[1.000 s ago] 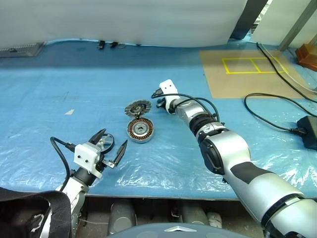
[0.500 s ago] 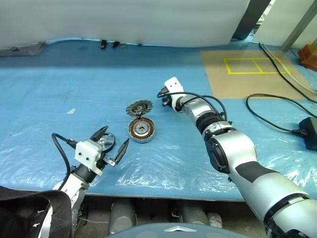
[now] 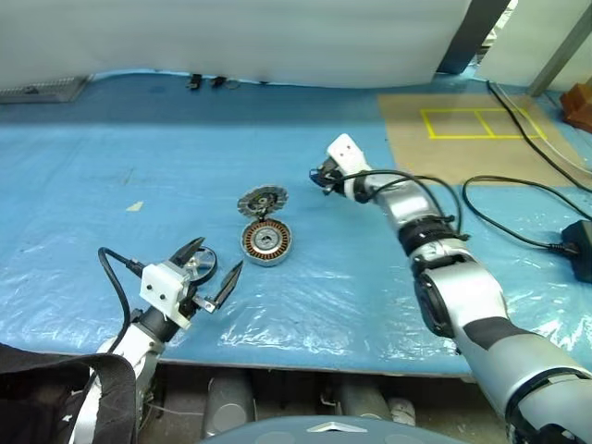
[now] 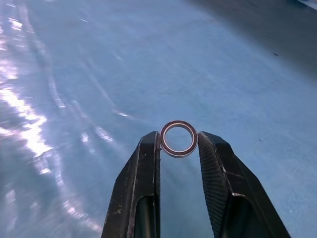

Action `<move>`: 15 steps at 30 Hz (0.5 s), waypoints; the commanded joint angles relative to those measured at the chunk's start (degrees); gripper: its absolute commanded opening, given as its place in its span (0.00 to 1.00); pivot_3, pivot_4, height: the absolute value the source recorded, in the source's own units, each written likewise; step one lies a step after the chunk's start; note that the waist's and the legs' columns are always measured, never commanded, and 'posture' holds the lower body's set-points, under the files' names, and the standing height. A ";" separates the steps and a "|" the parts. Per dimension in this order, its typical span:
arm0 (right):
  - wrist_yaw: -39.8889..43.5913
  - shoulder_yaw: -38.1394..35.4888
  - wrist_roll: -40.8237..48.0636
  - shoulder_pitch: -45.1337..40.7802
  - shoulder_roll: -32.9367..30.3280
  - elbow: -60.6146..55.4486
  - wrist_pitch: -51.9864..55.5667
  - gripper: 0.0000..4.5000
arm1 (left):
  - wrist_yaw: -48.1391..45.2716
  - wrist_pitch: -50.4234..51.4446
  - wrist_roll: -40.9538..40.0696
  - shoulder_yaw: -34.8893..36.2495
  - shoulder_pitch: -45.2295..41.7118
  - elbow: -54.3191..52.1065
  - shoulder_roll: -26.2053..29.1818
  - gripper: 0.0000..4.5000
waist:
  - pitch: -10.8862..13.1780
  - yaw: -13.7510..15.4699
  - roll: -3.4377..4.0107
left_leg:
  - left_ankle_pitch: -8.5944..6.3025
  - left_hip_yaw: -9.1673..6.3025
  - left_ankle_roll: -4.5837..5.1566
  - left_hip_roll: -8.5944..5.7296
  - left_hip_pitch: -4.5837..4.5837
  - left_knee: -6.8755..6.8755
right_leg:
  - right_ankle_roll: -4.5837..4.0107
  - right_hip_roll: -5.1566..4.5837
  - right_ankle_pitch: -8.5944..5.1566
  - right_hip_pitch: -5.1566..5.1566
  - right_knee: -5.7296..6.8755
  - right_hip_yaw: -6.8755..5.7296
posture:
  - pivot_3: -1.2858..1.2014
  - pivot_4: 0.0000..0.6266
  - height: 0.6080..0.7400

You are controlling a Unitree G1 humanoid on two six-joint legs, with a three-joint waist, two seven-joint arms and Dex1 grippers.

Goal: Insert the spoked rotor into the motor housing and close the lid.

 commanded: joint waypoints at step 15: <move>16.90 17.50 3.83 9.32 -0.97 -31.72 11.77 0.22 | -3.92 -0.16 -2.88 0.94 -1.40 -0.09 3.00 1.00 | -0.01 -0.50 -0.08 | -0.02 0.01 -0.05 -0.01 0.35 0.03 | 0.27 0.00 -0.10 0.12 0.07 0.06 | 0.52 0.24 1.00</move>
